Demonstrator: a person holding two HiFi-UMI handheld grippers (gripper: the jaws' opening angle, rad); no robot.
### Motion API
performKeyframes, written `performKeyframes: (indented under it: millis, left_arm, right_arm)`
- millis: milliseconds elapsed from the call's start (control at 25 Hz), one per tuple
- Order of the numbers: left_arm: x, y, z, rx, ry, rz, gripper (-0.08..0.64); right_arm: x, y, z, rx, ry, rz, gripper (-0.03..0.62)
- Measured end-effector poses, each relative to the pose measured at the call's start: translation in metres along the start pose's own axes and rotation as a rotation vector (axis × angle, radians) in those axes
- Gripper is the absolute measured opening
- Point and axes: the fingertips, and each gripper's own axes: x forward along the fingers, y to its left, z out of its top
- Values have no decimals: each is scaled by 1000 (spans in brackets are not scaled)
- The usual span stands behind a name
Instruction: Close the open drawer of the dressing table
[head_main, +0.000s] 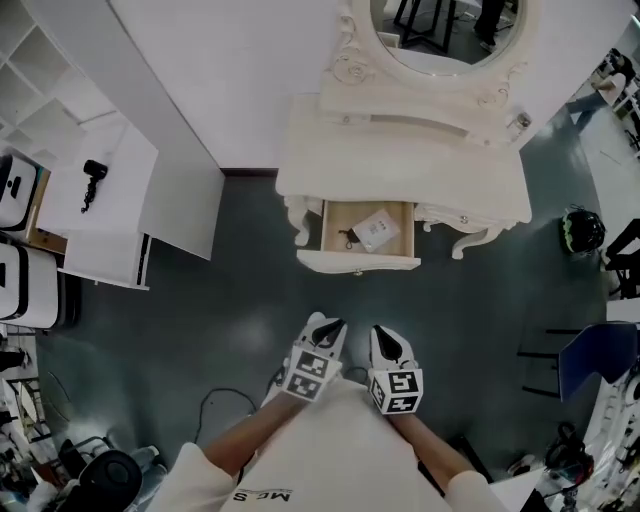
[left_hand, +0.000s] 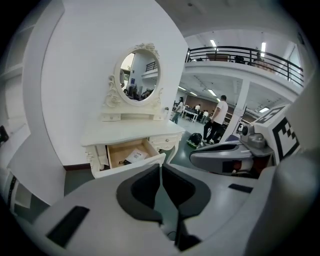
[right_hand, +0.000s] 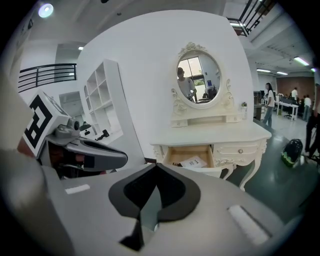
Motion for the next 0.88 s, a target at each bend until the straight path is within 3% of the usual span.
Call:
performKeyframes:
  millis: [200,400,680,880]
  left_arm:
    - [25,42,18,75,37,-55,23]
    - [50,59,24,82,67,-93,23]
    - [82,56,22,75,120,-107,23]
    - [100,53,11,26,153,-92,23]
  right_arm:
    - [43,-10,31,-1,-12,-70,0]
    - [63,-22,32,-2,11,-110,0]
    - [87,-41,26,3,69,-83,0]
    - [96,-52,22,18,98,-57,0]
